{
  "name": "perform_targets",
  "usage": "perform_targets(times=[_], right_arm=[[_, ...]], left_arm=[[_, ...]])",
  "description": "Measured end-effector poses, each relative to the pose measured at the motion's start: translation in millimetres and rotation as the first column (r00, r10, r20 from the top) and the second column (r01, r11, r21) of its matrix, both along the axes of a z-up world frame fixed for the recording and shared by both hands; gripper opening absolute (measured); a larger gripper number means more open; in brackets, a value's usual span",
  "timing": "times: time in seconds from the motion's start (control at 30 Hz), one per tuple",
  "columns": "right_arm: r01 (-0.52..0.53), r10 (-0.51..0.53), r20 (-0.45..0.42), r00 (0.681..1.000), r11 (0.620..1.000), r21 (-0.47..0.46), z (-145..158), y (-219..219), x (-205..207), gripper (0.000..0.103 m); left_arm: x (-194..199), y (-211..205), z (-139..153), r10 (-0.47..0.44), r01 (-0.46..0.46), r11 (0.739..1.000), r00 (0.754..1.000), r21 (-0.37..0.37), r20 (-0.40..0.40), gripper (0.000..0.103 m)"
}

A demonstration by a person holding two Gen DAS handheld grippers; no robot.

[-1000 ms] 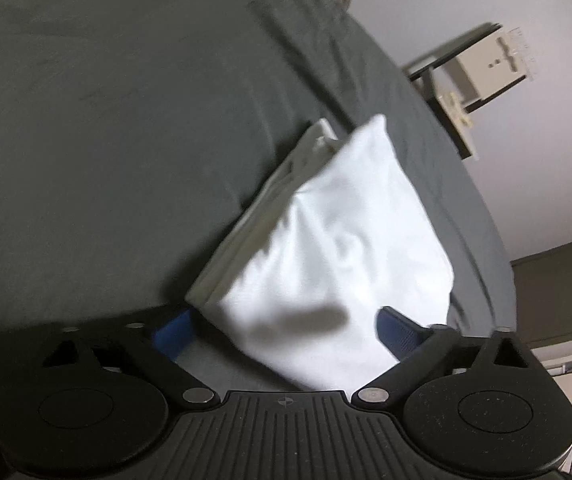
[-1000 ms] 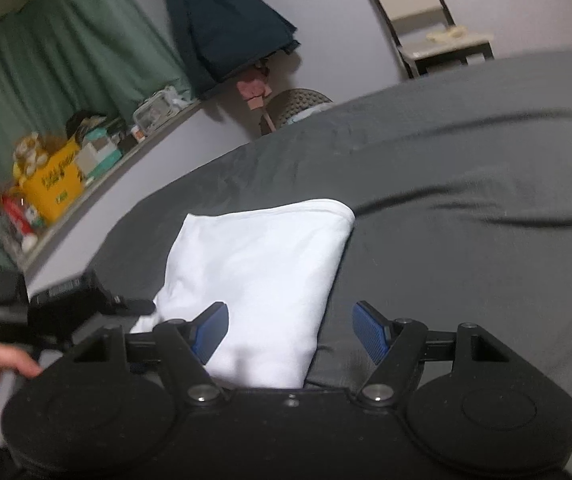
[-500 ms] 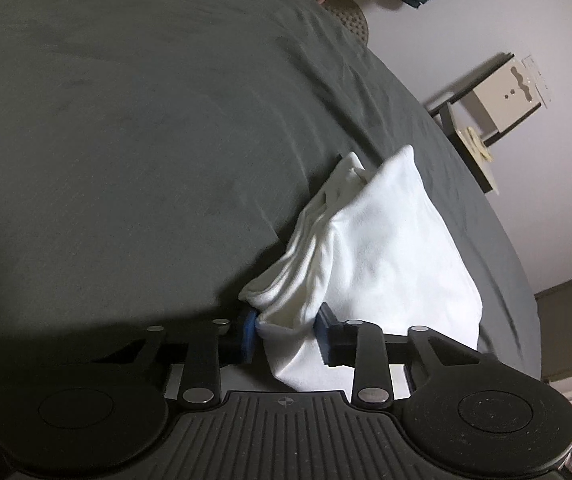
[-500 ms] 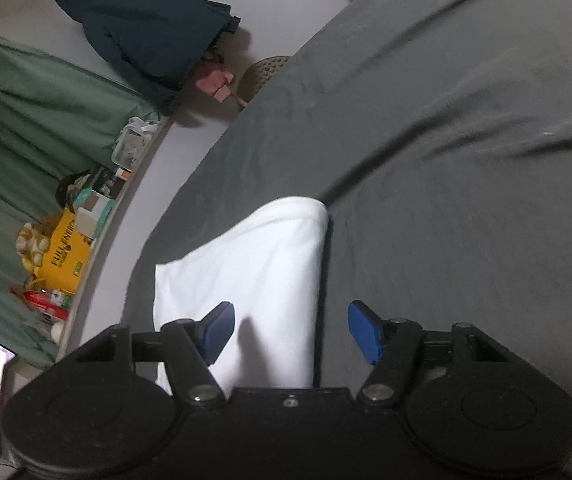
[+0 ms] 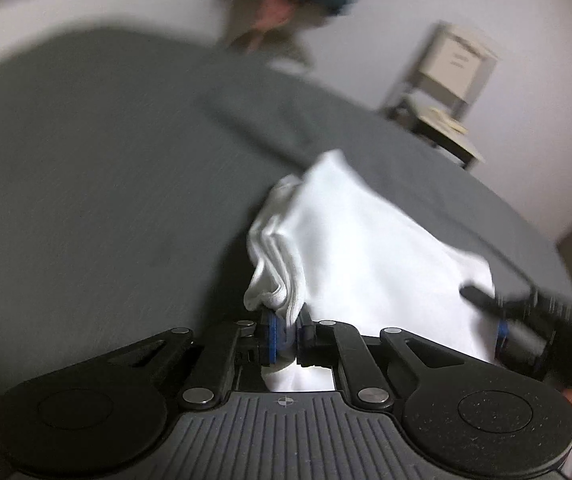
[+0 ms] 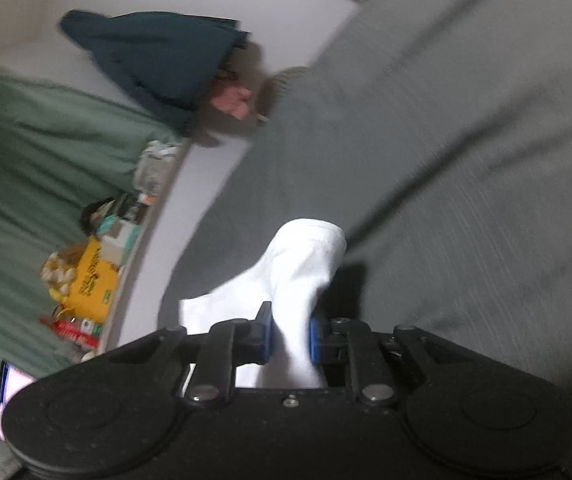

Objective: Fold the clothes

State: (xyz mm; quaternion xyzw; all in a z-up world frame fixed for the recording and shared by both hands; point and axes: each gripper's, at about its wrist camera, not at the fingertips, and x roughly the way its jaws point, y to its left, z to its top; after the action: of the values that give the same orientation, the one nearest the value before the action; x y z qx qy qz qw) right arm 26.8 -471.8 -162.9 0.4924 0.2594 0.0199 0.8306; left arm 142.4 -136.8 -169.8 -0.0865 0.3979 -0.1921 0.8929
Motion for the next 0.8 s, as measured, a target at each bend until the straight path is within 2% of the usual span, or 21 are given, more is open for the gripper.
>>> perform_targets(times=[0.1,0.23,0.3,0.43,0.5,0.57,0.73,0.8], right_arm=[[0.0,0.002,0.031,1.0,0.997,-0.073,30,-19,-8,0.017],[0.029,-0.026,0.025,0.999,0.991,-0.131,67,-80,-25,0.017],[0.048,-0.049,-0.002,0.999,0.983,-0.18,83,-116,-30,0.017],[0.086,-0.111,-0.071,0.991,0.954,-0.286,101,-188,-33,0.017],[0.114,-0.155,-0.11,0.982,0.944,-0.311,97,-220,-32,0.017],[0.162,-0.204,-0.136,0.969,0.949,-0.271,81,-251,-33,0.017],[0.188,-0.252,-0.236,0.939,0.946,-0.263,28,-281,-24,0.018],[0.209,-0.272,-0.248,0.93,0.945,-0.253,14,-283,-26,0.023]], left_arm=[[-17,-32,18,-0.088,0.088,0.996,0.992,0.007,0.087,0.008],[-35,-92,32,-0.161,0.171,0.984,0.974,-0.049,0.162,0.007],[-39,-128,32,-0.185,0.204,0.975,0.966,-0.09,0.181,0.008],[-38,-205,23,-0.21,0.234,0.961,0.965,-0.149,0.157,0.008],[-39,-243,15,-0.218,0.24,0.958,0.965,-0.157,0.144,0.008],[-41,-278,8,-0.225,0.245,0.956,0.965,-0.161,0.133,0.008],[-54,-317,-10,-0.215,0.226,0.97,0.97,-0.094,0.115,0.008],[-52,-315,-19,-0.17,0.174,0.981,0.984,-0.084,0.058,0.008]])
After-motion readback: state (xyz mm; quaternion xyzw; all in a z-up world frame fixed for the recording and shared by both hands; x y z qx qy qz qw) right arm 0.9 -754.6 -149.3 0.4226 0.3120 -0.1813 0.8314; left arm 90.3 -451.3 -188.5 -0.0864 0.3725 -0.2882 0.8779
